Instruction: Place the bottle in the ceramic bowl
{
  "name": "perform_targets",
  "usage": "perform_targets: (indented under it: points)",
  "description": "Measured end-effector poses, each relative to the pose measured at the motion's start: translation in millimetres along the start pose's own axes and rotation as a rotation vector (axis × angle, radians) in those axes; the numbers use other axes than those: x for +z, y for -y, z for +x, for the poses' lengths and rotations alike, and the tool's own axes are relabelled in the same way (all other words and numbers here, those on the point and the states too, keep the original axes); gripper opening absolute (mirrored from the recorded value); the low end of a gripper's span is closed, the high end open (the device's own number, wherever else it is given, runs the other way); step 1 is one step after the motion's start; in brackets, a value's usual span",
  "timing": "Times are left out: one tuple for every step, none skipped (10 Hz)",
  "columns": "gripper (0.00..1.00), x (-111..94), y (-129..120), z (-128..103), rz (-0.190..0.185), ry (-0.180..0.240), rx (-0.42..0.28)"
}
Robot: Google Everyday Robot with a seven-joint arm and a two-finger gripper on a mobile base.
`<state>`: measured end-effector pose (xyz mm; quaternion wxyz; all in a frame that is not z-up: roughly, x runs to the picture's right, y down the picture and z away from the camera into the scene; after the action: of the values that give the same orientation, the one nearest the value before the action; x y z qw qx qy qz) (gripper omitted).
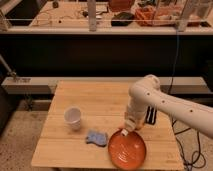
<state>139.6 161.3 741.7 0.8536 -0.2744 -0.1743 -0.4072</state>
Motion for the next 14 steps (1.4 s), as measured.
perform_targets:
  points:
    - [0.01,0.3,-3.3,-3.0,-0.001,0.002,0.001]
    - [0.01,1.0,-3.9,-4.8,-0.001,0.004,0.000]
    - [0.01,1.0,-6.9,-7.0,0.000,0.006,-0.001]
    - [0.01,1.0,-10.4,-9.7,-0.001,0.008,-0.006]
    - [0.01,1.3,-13.0,-13.9,-0.002,0.010,-0.012]
    - [0.01,1.5,-15.7,-19.6,-0.002,0.012,-0.021]
    - [0.01,1.6,-19.7,-21.8,-0.003,0.014,-0.022]
    - [0.01,2.0,-18.2,-24.1,-0.003,0.017,-0.028]
    - [0.01,3.4,-18.3,-27.2,0.001,0.020,-0.034]
    - [0.01,4.5,-23.6,-29.5,-0.004,0.022,-0.036]
    - [0.01,5.8,-25.9,-31.6,-0.004,0.024,-0.040]
    - [0.01,6.4,-25.3,-33.0,-0.003,0.025,-0.045]
    - [0.01,6.6,-26.5,-32.9,-0.003,0.027,-0.048]
    - [0.01,7.4,-27.6,-32.8,-0.004,0.027,-0.048]
